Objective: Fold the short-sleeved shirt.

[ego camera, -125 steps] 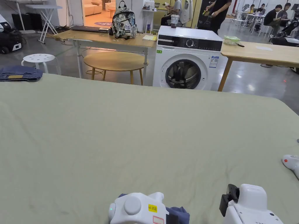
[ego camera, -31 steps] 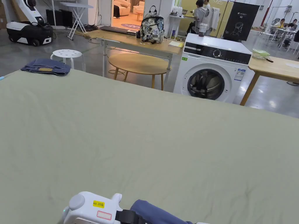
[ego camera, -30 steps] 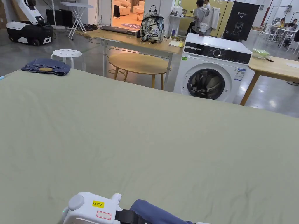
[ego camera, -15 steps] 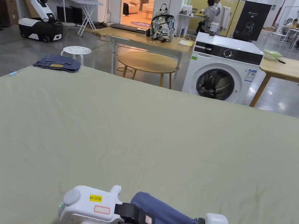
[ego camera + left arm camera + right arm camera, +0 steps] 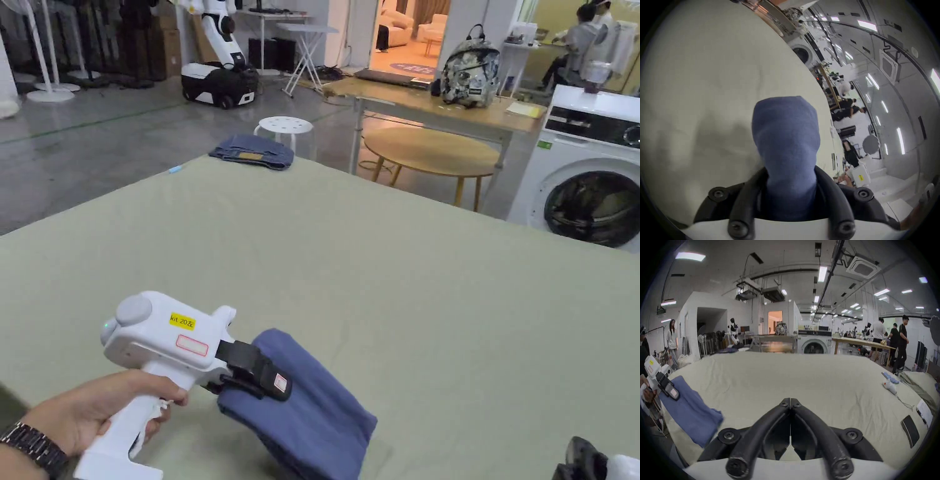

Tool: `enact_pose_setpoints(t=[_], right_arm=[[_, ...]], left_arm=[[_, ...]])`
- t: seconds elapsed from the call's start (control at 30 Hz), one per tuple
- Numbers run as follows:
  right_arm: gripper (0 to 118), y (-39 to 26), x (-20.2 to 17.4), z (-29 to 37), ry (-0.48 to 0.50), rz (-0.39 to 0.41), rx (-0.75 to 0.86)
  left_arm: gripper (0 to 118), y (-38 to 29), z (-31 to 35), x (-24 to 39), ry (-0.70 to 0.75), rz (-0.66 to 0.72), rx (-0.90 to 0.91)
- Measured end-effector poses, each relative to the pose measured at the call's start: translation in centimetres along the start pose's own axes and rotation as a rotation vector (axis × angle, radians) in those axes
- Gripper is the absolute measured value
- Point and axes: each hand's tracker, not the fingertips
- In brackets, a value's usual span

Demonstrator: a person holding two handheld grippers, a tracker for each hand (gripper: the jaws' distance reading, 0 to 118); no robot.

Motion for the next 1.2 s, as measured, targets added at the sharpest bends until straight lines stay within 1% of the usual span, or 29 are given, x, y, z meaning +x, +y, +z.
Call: enact_pose_setpoints(t=[0.1,0.27,0.37,0.4,0.47,0.5,0.53,0.57,0.7,0.73,0.8,0.87,1.0,1.03,1.1,1.13,1.17,1.2], right_arm=[[0,0.3,-0.3,0.2,-0.014,0.011,0.042],[0,0.6,-0.3,0.1,-0.011,0.017,0.043],[0,0.5,-0.2,-0.2,-0.019,0.025,0.031],[0,0.5,-0.2,-0.2,-0.019,0.027,0.028],[0,0.4,-0.4,-0.4,-0.025,0.038,0.016],[0,0.3,-0.5,-0.5,-0.025,0.038,0.012],[0,0.3,-0.5,-0.6,-0.024,0.037,0.009],[0,0.2,-0.6,-0.8,-0.027,0.038,0.003],[0,0.0,-0.9,-1.1,-0.024,0.038,-0.012],[0,0.0,-1.0,-1.2,-0.022,0.042,-0.016],[0,0.0,-1.1,-1.3,-0.020,0.047,-0.022],[0,0.0,-1.1,-1.4,-0.016,0.049,-0.025],[0,0.2,-1.2,-1.5,-0.010,0.055,-0.024],[0,0.3,-1.2,-1.4,-0.008,0.055,-0.022],[0,0.3,-1.1,-1.4,-0.006,0.056,-0.020],[0,0.3,-1.2,-1.3,-0.003,0.060,-0.018],[0,0.3,-1.1,-1.2,-0.002,0.062,-0.018],[0,0.3,-1.1,-1.2,-0.002,0.063,-0.019]], left_arm=[[17,1.8,4.2,-2.4,0.065,0.031,0.017],[17,4.9,10.3,-6.9,0.125,0.071,0.026],[17,6.3,13.8,-8.3,0.195,0.084,0.049],[17,5.2,14.5,-7.0,0.215,0.093,0.060],[17,5.7,16.3,-7.1,0.247,0.106,0.069],[17,6.0,16.9,-7.1,0.289,0.100,0.074],[17,7.4,17.9,-8.3,0.305,0.096,0.072],[17,7.7,18.3,-8.5,0.312,0.089,0.072],[18,9.0,19.0,-9.5,0.433,0.067,0.047],[22,9.1,18.8,-9.6,0.469,0.070,0.036],[34,9.1,18.4,-9.3,0.597,0.004,0.046],[40,9.6,18.3,-8.9,0.742,-0.039,0.030],[42,9.1,18.3,-7.5,0.851,-0.033,0.053],[42,9.2,18.3,-7.0,0.909,-0.059,0.066],[42,9.1,18.4,-6.3,0.965,-0.105,0.110],[42,9.0,18.4,-5.7,1.015,-0.136,0.138],[42,9.0,18.5,-5.4,1.033,-0.156,0.158],[42,10.2,19.0,-6.6,1.041,-0.163,0.170]])
